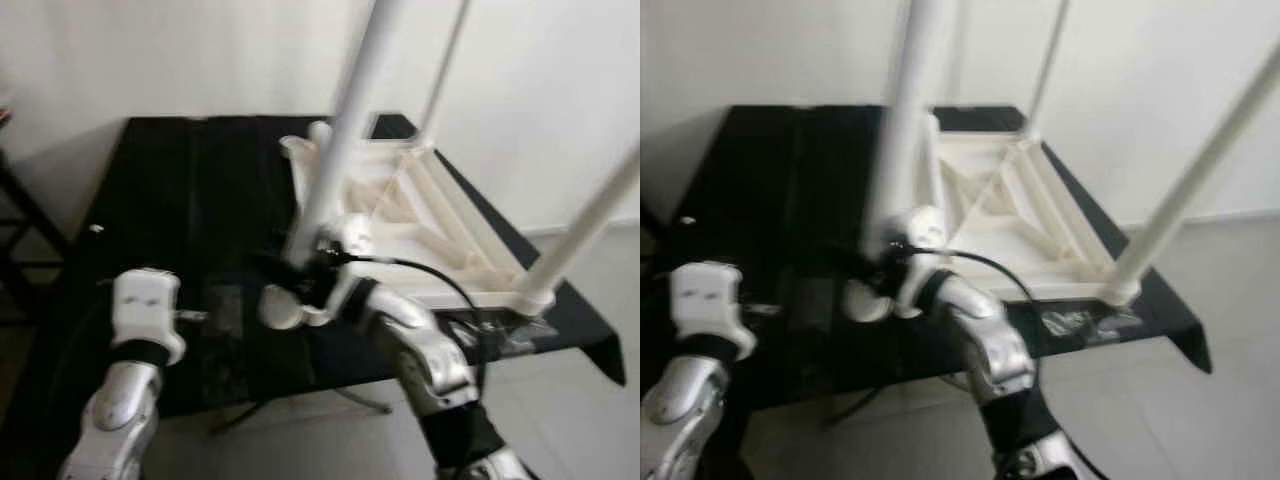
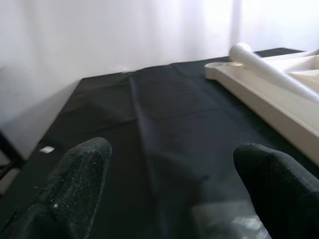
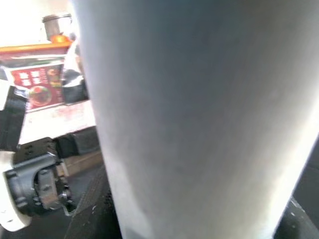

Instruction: Building children table

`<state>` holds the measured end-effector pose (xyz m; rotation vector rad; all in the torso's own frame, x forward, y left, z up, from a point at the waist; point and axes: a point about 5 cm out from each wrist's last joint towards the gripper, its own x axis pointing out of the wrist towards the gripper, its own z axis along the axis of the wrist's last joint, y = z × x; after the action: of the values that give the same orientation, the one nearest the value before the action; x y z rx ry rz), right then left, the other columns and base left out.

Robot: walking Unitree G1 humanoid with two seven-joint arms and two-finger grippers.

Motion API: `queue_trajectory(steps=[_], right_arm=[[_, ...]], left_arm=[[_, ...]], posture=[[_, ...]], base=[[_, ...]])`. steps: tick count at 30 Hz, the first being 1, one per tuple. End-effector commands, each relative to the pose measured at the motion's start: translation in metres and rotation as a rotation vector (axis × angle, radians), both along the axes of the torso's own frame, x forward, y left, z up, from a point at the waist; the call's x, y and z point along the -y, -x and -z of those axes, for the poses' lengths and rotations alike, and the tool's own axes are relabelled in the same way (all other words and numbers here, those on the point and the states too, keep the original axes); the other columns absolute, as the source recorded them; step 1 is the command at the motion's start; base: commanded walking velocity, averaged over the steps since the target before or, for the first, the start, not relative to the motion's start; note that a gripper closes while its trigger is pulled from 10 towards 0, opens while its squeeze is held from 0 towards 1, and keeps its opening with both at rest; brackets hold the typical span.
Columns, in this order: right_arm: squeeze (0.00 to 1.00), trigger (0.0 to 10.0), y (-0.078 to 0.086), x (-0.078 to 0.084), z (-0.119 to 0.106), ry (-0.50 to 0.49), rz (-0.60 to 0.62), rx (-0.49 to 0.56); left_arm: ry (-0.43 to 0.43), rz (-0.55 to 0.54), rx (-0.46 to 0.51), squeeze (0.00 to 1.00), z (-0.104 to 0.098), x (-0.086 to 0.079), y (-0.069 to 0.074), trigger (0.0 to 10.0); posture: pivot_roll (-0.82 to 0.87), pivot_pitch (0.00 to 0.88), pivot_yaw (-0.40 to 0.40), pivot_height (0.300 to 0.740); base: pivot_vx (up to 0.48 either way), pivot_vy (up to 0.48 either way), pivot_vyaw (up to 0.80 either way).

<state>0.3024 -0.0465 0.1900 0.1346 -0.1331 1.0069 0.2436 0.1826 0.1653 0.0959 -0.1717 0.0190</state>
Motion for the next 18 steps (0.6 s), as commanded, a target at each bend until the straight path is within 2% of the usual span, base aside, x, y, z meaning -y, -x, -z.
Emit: queue_trajectory(steps=[1,9,12,15,18], right_arm=[[0.00,10.0,-0.001,0.006,-0.006,-0.011,0.003,0.026],[0.00,10.0,0.002,0.010,-0.010,0.037,-0.068,0.059],[0.00,10.0,0.004,0.012,-0.010,0.104,-0.154,0.079],[0.00,10.0,0.004,0.012,-0.010,0.109,-0.161,0.080],[0.00,10.0,0.002,0.019,-0.011,0.224,-0.269,0.119]], left_arm=[[0.004,0.032,0.005,0.00,-0.002,0.006,-0.001,10.0],[0.002,0.045,-0.001,0.00,-0.001,0.007,0.000,10.0],[-0.002,0.051,-0.011,0.00,0.000,0.008,0.001,10.0],[-0.002,0.051,-0.012,0.00,0.000,0.008,0.001,10.0],[-0.035,0.080,-0.038,0.00,0.004,0.011,0.004,10.0]], posture=[[-0.12,0.032,-0.050,0.740],[-0.12,0.034,-0.044,0.740],[-0.12,0.035,-0.045,0.740],[-0.12,0.035,-0.045,0.740],[-0.11,0.048,-0.051,0.740]], base=[[0.259,0.000,0.00],[0.260,0.000,0.00],[0.000,0.000,0.00],[0.000,0.000,0.00],[0.000,0.000,0.00]])
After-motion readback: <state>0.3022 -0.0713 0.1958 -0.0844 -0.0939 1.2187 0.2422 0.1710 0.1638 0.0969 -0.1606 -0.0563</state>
